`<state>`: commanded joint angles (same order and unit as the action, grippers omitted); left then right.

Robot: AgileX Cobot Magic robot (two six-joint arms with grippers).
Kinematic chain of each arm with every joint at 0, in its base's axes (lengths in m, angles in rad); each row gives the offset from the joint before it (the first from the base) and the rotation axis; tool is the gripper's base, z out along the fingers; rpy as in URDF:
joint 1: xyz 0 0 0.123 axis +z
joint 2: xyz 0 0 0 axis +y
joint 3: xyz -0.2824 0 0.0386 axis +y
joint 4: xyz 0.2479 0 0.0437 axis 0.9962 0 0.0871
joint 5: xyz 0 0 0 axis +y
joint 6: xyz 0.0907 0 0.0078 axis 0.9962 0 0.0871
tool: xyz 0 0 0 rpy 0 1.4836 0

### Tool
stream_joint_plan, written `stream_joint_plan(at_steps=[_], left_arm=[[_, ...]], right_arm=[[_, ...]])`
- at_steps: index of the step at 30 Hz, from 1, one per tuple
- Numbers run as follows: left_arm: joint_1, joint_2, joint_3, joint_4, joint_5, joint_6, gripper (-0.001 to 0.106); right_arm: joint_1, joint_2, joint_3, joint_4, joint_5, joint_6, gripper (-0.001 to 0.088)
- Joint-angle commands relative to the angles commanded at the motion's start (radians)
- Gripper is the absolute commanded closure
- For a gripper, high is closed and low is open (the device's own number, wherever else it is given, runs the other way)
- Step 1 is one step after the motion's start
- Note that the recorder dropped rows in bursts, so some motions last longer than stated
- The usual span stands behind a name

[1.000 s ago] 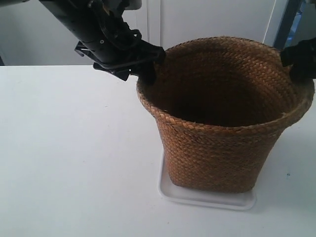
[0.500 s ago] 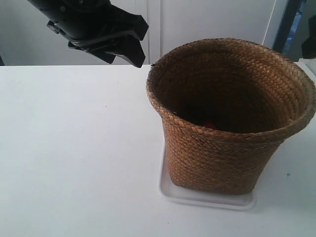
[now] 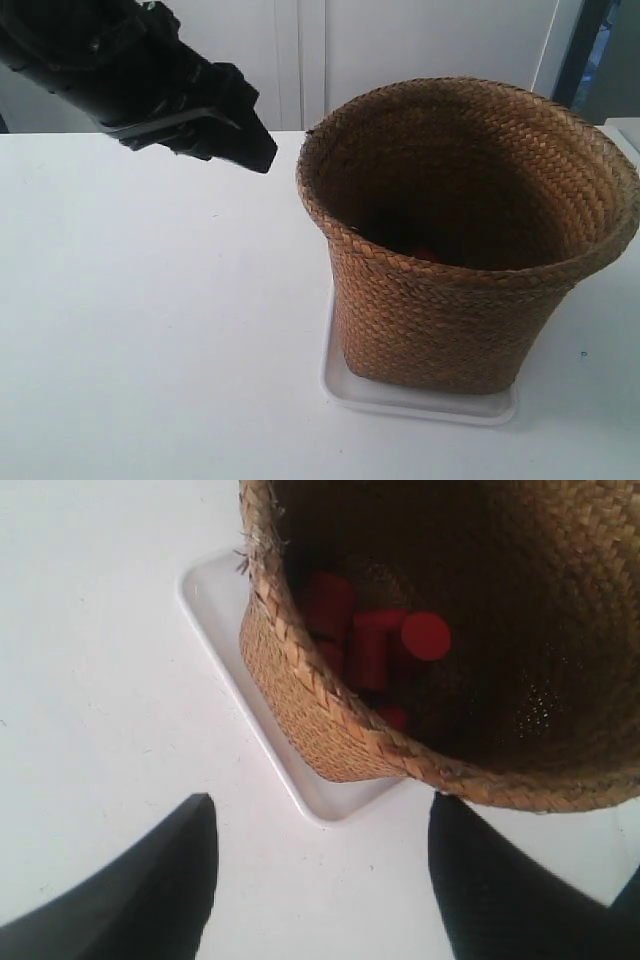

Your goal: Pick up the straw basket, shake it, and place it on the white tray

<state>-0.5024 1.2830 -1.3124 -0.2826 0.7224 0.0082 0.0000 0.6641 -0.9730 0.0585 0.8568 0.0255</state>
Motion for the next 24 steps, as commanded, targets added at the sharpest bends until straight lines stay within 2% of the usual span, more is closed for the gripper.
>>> stream_joint_plan(at_steps=[1,2,9,13,20,24], left_arm=[[0.000,-0.019,0.017,0.000,-0.007,0.000,0.041],[0.000,-0.030,0.034,0.000,-0.012,0.002,0.041],[0.000,-0.120,0.135,0.000,-0.067,0.043,0.041],[0.000,-0.156,0.189,0.000,-0.113,0.045,0.041],[0.000,-0.202,0.247,-0.002,-0.169,0.052,0.041],[0.000,-0.212,0.261,-0.002,-0.179,0.058,0.041]], right_arm=[[0.000,-0.025,0.022,0.005,-0.015,0.000,0.0834],[0.000,-0.051,0.035,0.020,-0.026,-0.002,0.0869],[0.000,-0.235,0.127,0.075,-0.113,-0.117,0.0868],[0.000,-0.337,0.172,0.082,-0.111,-0.137,0.0868],[0.000,-0.503,0.279,0.132,-0.120,-0.137,0.0868],[0.000,-0.626,0.338,0.132,-0.161,-0.208,0.0868]])
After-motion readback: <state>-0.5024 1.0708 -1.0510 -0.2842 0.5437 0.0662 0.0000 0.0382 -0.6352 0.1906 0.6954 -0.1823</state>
